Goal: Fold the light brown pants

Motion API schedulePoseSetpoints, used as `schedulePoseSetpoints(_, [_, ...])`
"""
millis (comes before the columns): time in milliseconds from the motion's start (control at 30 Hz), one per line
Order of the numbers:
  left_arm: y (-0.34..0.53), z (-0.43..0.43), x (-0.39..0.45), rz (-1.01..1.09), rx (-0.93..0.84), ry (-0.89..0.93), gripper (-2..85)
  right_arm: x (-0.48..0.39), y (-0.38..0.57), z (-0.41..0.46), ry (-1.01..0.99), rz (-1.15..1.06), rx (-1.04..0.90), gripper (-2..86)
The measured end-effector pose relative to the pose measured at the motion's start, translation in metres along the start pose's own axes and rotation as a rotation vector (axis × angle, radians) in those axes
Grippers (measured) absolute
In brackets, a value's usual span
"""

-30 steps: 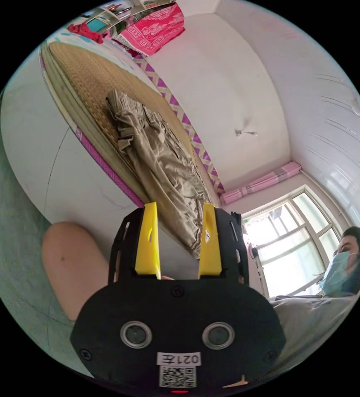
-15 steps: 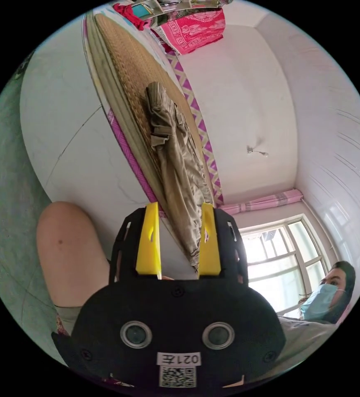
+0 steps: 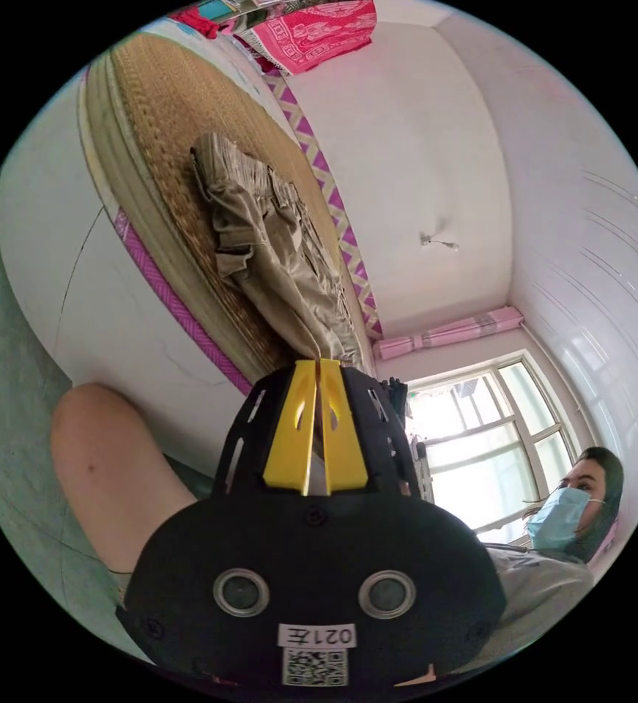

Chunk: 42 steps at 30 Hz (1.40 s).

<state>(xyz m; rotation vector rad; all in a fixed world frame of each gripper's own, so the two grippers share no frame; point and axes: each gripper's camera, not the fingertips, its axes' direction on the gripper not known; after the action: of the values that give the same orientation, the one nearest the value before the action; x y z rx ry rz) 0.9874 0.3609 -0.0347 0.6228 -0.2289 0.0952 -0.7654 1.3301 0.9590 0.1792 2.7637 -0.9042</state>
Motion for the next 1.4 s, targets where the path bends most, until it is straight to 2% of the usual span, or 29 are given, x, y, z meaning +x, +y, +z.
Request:
schedulePoseSetpoints(167, [-0.028,0.014,0.026,0.175,-0.017,-0.049,-0.9,0.024,-0.012,0.010,-0.046,0.029,-0.012,-0.5])
schedulePoseSetpoints(333, [-0.061,0.012,0.074,0.248,-0.048,0.058,-0.9,0.012,-0.033,0.015,-0.116,-0.013,-0.049,-0.7])
schedulePoseSetpoints(467, [-0.110,0.025,0.150,0.370,-0.089,-0.057,-0.9,-0.040,-0.077,0.033,-0.164,-0.122,-0.086,-0.7])
schedulePoseSetpoints(567, [-0.174,0.068,0.222,0.495,-0.124,-0.150,-0.9,-0.087,-0.134,0.078,-0.131,-0.225,-0.134,-0.7])
schedulePoseSetpoints(733, [-0.317,0.222,0.295,0.558,-0.226,-0.286,-0.9,-0.118,-0.248,0.203,-0.016,-0.279,-0.211,-0.7])
schedulePoseSetpoints(867, [-0.421,0.354,0.276,0.463,-0.300,-0.351,-0.9,-0.095,-0.338,0.328,0.098,-0.216,-0.277,-0.6])
schedulePoseSetpoints(933, [-0.471,0.444,0.246,0.405,-0.377,-0.441,-0.9,-0.078,-0.369,0.376,0.149,-0.177,-0.294,-0.5])
schedulePoseSetpoints(1033, [-0.504,0.531,0.198,0.328,-0.469,-0.535,-0.9,-0.049,-0.402,0.446,0.239,-0.112,-0.325,-0.1])
schedulePoseSetpoints(1100, [-0.515,0.557,0.170,0.284,-0.491,-0.564,-0.8,-0.043,-0.414,0.479,0.291,-0.123,-0.348,0.5])
schedulePoseSetpoints(1200, [-0.525,0.562,0.134,0.244,-0.514,-0.482,-0.3,-0.048,-0.430,0.501,0.305,-0.169,-0.359,4.2])
schedulePoseSetpoints(1267, [-0.528,0.544,0.120,0.240,-0.499,-0.396,0.4,-0.050,-0.441,0.494,0.234,-0.158,-0.344,7.0])
schedulePoseSetpoints(1333, [-0.527,0.496,0.110,0.253,-0.420,-0.349,0.7,-0.054,-0.445,0.474,0.191,-0.153,-0.298,7.4])
schedulePoseSetpoints(1400, [-0.521,0.450,0.108,0.264,-0.328,-0.388,0.7,-0.062,-0.445,0.448,0.149,-0.162,-0.255,7.2])
